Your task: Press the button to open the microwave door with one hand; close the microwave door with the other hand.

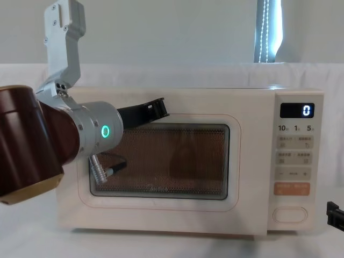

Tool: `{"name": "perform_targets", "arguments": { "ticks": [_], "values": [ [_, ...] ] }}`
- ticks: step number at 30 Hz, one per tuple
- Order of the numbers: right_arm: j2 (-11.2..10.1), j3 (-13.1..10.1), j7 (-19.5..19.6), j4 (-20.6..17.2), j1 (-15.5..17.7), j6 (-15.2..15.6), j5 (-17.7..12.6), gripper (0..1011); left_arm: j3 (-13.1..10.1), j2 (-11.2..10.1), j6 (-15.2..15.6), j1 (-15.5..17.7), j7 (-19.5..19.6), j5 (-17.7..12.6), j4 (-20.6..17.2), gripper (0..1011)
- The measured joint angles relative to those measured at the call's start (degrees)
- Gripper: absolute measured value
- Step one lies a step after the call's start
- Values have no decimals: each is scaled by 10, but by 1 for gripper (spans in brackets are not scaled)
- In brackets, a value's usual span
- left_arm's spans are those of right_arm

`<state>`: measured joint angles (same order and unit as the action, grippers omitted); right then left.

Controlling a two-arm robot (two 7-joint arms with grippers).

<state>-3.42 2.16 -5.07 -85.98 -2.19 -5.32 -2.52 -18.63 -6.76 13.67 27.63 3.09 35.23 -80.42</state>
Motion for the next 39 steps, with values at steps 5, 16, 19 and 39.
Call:
{"name": "perform_targets", "arguments": {
  "ticks": [5,16,19,39],
  "values": [
    [0,0,0,0,0,0,0,1002,0,5,-5,5,6,-8,11,0],
    [0,0,0,0,0,0,0,1002,4,17,-8,12,10,-20,26,0],
    [0,0,0,0,0,0,0,1002,5,20,-9,15,11,-24,31,0],
    [0,0,0,0,0,0,0,1002,17,32,-9,22,16,-38,45,0]
  ]
}}
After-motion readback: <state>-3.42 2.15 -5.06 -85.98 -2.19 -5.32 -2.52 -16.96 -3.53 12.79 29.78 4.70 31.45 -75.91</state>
